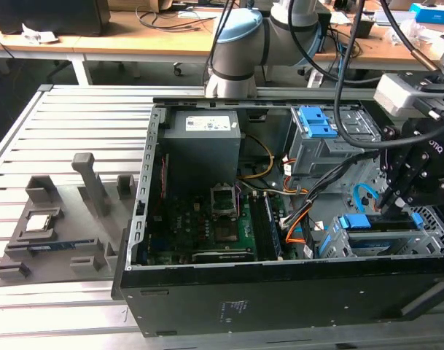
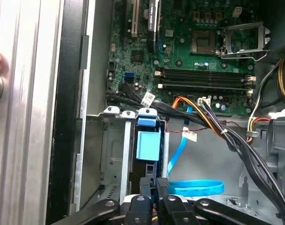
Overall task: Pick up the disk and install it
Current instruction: 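Insert the second disk wire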
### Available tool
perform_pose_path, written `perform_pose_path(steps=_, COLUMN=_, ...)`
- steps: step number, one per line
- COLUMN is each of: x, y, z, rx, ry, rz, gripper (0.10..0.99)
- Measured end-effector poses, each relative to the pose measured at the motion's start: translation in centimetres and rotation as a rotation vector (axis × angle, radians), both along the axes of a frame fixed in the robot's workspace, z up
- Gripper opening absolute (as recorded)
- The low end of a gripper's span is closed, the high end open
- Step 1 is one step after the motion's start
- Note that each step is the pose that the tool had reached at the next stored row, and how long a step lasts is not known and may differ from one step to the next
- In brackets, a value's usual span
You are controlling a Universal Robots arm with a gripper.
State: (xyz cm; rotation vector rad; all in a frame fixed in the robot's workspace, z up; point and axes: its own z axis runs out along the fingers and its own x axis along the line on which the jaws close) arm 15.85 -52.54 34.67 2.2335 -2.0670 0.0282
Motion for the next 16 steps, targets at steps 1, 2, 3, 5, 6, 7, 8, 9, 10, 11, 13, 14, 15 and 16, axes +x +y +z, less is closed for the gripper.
perform_pose_path(steps=1, x=0.00, y=0.00, z=-0.07, rx=0.000, ry=-0.0001, rz=0.000, gripper=0.165)
perform_pose_path(steps=2, x=0.00, y=0.00, z=-0.14, rx=0.001, ry=-0.0001, rz=0.000, gripper=0.165)
perform_pose_path(steps=3, x=0.00, y=0.00, z=-0.20, rx=0.002, ry=0.0000, rz=0.000, gripper=0.165)
perform_pose_path(steps=5, x=0.00, y=0.00, z=-0.34, rx=0.002, ry=-0.0001, rz=0.000, gripper=0.165)
perform_pose_path(steps=6, x=0.00, y=0.00, z=-0.47, rx=0.003, ry=-0.0001, rz=0.000, gripper=0.165)
perform_pose_path(steps=7, x=0.00, y=-0.01, z=-0.58, rx=0.004, ry=-0.0001, rz=0.000, gripper=0.165)
perform_pose_path(steps=8, x=0.00, y=-0.05, z=-0.68, rx=0.004, ry=-0.0001, rz=0.000, gripper=0.165)
perform_pose_path(steps=9, x=0.00, y=-0.10, z=-0.77, rx=0.004, ry=-0.0001, rz=0.000, gripper=0.165)
perform_pose_path(steps=10, x=0.00, y=-0.14, z=-0.87, rx=0.004, ry=-0.0001, rz=0.000, gripper=0.165)
perform_pose_path(steps=11, x=0.00, y=-0.18, z=-0.97, rx=0.003, ry=-0.0001, rz=0.000, gripper=0.165)
perform_pose_path(steps=13, x=0.00, y=-0.20, z=-1.05, rx=0.001, ry=-0.0001, rz=0.000, gripper=0.165)
perform_pose_path(steps=14, x=0.00, y=-0.20, z=-1.05, rx=0.001, ry=-0.0002, rz=0.000, gripper=0.165)
perform_pose_path(steps=15, x=0.00, y=-0.20, z=-1.06, rx=0.001, ry=-0.0003, rz=0.000, gripper=0.176)
perform_pose_path(steps=16, x=0.00, y=-0.20, z=-1.06, rx=0.001, ry=-0.0001, rz=0.000, gripper=0.239)
